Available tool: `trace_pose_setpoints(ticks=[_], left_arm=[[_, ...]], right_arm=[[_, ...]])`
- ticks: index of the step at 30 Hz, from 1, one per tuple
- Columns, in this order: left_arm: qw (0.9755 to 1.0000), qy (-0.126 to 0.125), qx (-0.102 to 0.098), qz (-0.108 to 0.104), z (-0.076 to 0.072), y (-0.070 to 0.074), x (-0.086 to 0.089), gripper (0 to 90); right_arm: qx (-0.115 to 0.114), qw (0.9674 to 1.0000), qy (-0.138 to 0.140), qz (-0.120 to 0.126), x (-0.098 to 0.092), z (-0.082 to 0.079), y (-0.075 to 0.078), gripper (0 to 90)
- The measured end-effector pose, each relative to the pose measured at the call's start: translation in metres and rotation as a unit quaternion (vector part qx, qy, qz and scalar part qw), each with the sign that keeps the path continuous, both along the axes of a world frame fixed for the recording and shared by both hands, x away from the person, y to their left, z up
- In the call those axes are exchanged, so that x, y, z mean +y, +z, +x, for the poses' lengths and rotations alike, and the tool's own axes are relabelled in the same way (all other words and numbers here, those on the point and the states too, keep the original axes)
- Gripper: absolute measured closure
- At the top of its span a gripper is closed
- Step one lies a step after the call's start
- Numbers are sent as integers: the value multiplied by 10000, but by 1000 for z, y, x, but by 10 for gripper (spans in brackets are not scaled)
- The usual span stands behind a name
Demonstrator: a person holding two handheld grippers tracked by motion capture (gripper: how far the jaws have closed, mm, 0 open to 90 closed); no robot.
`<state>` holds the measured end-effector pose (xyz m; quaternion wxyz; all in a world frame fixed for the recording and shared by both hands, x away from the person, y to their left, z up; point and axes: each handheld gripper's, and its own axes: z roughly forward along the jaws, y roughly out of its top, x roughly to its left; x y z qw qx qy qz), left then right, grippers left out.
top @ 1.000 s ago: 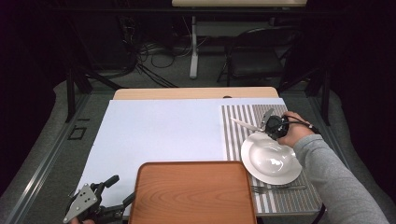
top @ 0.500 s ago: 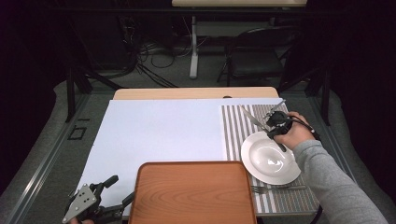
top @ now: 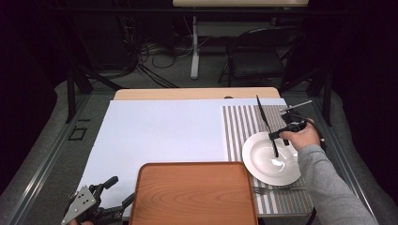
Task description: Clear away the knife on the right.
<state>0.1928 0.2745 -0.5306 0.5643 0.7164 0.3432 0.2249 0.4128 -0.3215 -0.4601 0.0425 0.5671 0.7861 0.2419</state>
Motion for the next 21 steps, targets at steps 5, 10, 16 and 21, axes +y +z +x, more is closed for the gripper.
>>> trace_pose_setpoints(ticks=[5,10,16,21], left_arm=[[10000,0,-5,-4,0,0,0,158],[10000,-6,-27,-14,-1,0,0,158],[10000,-3,-42,-16,-2,1,0,158],[10000,-8,-46,4,-2,1,0,158]], right_arm=[[495,9987,110,-22,-10,-6,5,797],[503,9985,53,193,-15,-23,1,797],[-208,9957,-255,871,-8,-43,-17,797],[-235,9944,-234,1003,-6,-62,-20,797]])
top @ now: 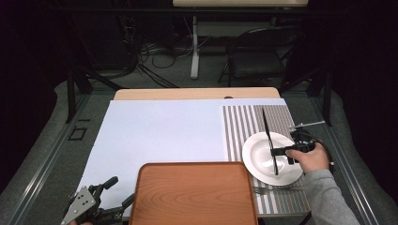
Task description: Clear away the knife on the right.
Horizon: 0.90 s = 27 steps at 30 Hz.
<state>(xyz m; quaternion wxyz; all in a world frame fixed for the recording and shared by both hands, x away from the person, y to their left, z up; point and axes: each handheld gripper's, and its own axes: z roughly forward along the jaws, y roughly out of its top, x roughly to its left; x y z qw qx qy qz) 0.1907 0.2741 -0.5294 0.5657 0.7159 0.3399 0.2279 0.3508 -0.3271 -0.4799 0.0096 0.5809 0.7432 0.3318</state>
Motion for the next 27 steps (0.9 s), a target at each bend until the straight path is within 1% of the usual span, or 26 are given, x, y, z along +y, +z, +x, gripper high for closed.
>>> trace_pose_setpoints(ticks=[2,4,5,6,7,9,10,11,12,13,15,17,19,20,21,23,25,26,27], left_arm=[[10000,-10,-11,-3,0,0,0,158],[10000,4,0,-32,0,0,0,158],[10000,4,0,-32,0,0,0,158],[10000,7,-3,-31,0,0,0,158],[10000,3,-6,-29,0,0,0,158],[10000,-17,-5,-9,0,0,0,158],[10000,-14,-8,-10,0,0,0,158],[10000,-16,-7,-8,-1,0,0,158],[10000,-19,-7,-9,-1,1,1,158],[10000,-18,-10,-19,-1,1,1,158],[10000,7,-11,-27,-1,1,1,158],[10000,8,-5,-45,-1,1,1,158],[10000,4,-6,-47,-1,1,1,158],[10000,-2,-17,-30,-1,1,1,158],[10000,0,-21,-33,-1,1,1,158],[10000,-4,-20,-38,-1,1,2,158],[10000,1,-22,-47,-1,1,2,158],[10000,1,-20,-51,-1,1,2,158],[10000,9,-20,-57,-1,1,2,158]], right_arm=[[-36,10000,52,-77,3,-9,0,797],[-45,9999,127,-40,6,-18,1,797],[-45,9999,127,-40,6,-18,1,797],[-80,9999,150,7,8,-22,2,797],[-75,9997,230,74,13,-30,3,797],[-79,9993,345,119,20,-39,4,797],[-79,9993,345,119,20,-39,4,797],[-103,9991,381,146,23,-43,5,797],[-116,9988,460,152,29,-52,7,797],[-116,9988,460,152,29,-52,7,797],[-168,9983,537,124,37,-60,9,797],[-165,9980,607,118,44,-65,8,797],[-152,9975,673,172,52,-70,6,797],[-156,9968,768,166,62,-74,3,798],[-156,9968,768,166,62,-74,3,798],[-100,9963,847,108,70,-77,2,797],[-106,9956,929,94,78,-80,1,798],[-53,9947,1019,110,86,-85,-1,797],[-53,9947,1019,110,86,-85,-1,797]])
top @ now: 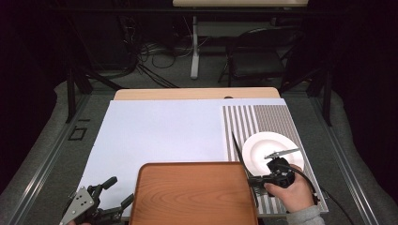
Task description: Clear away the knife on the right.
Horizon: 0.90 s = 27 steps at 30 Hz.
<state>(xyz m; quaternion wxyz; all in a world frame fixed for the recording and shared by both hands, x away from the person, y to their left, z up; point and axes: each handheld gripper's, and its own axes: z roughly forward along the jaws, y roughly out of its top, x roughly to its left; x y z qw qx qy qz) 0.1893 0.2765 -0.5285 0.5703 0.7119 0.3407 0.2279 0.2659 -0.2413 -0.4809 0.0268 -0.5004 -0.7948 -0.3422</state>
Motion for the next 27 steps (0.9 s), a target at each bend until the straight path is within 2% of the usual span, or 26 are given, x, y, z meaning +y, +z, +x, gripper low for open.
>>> trace_pose_setpoints(ticks=[2,9,10,12,13,15,16,17,18,19,20,21,22,27], left_arm=[[10000,26,2,-21,-1,0,0,158],[9999,110,-42,-29,-5,1,3,158],[9999,112,-40,-38,-5,1,3,158],[9999,117,-26,-41,-5,1,4,158],[9999,117,-26,-41,-5,1,4,158],[9999,138,-26,-50,-5,1,3,158],[9999,114,-24,-40,-4,1,4,158],[9999,125,-11,-73,-4,1,3,158],[9999,135,-12,-79,-3,1,3,158],[9999,117,1,-74,-2,1,3,158],[9999,120,14,-89,-1,1,3,158],[9999,125,8,-101,0,1,2,158],[9999,110,10,-98,0,0,2,158],[9999,73,14,-96,2,0,1,158]], right_arm=[[67,10000,44,-16,5,-5,-2,798],[238,9992,83,-326,17,-25,-11,798],[390,9977,155,-526,19,-28,-11,797],[402,9976,158,-540,20,-30,-13,798],[387,9981,130,-469,22,-31,-15,797],[563,9968,205,-535,22,-34,-17,797],[426,9986,96,-298,25,-37,-26,797],[426,9986,96,-298,25,-37,-26,797],[784,9942,328,-655,23,-35,-23,797],[690,9963,152,-494,26,-37,-32,797],[690,9963,152,-494,26,-37,-32,797],[591,9973,101,-435,27,-37,-37,797],[806,9948,124,-616,27,-38,-36,797],[856,9940,136,-672,28,-37,-41,796]])
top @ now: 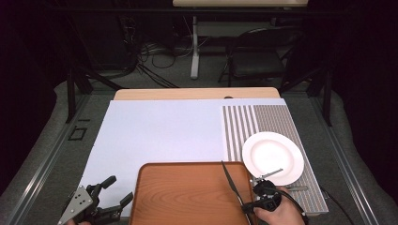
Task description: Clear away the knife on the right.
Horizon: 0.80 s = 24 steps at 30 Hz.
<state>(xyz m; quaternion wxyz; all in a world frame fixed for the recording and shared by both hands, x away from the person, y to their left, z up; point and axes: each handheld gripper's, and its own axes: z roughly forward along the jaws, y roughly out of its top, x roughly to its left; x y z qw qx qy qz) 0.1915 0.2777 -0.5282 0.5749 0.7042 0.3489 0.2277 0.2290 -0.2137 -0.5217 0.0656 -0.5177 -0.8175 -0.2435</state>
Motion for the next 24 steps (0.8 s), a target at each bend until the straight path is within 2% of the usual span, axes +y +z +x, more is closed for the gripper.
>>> trace_pose_setpoints(ticks=[1,3,8,12,13,16,17,18,19,21,23,24], left_arm=[[10000,7,5,-3,0,0,0,158],[10000,29,12,-8,0,0,0,158],[10000,49,13,26,-1,0,1,158],[10000,90,8,15,-3,0,2,158],[10000,97,9,9,-3,0,2,158],[9999,102,4,-10,-3,0,3,158],[9999,101,9,3,-3,0,3,158],[9999,101,14,7,-2,0,2,158],[10000,97,16,7,-2,0,2,158],[10000,78,22,9,-2,0,2,158],[10000,32,11,26,-1,0,1,158],[10000,20,5,31,-1,1,1,158]], right_arm=[[47,10000,-17,-17,1,0,0,797],[6,9998,-159,145,3,-1,-5,796],[154,9999,-32,-17,6,2,-10,793],[99,9996,194,-166,8,2,-6,796],[-145,9998,96,17,9,0,-8,788],[-153,9997,171,24,8,0,0,788],[-204,9995,244,-38,7,0,3,796],[-296,9993,210,4,9,-1,4,807],[-460,9986,246,82,10,0,5,823],[-639,9973,295,187,14,1,3,861],[-731,9963,405,221,20,3,0,900],[-720,9959,536,123,26,4,-3,900]])
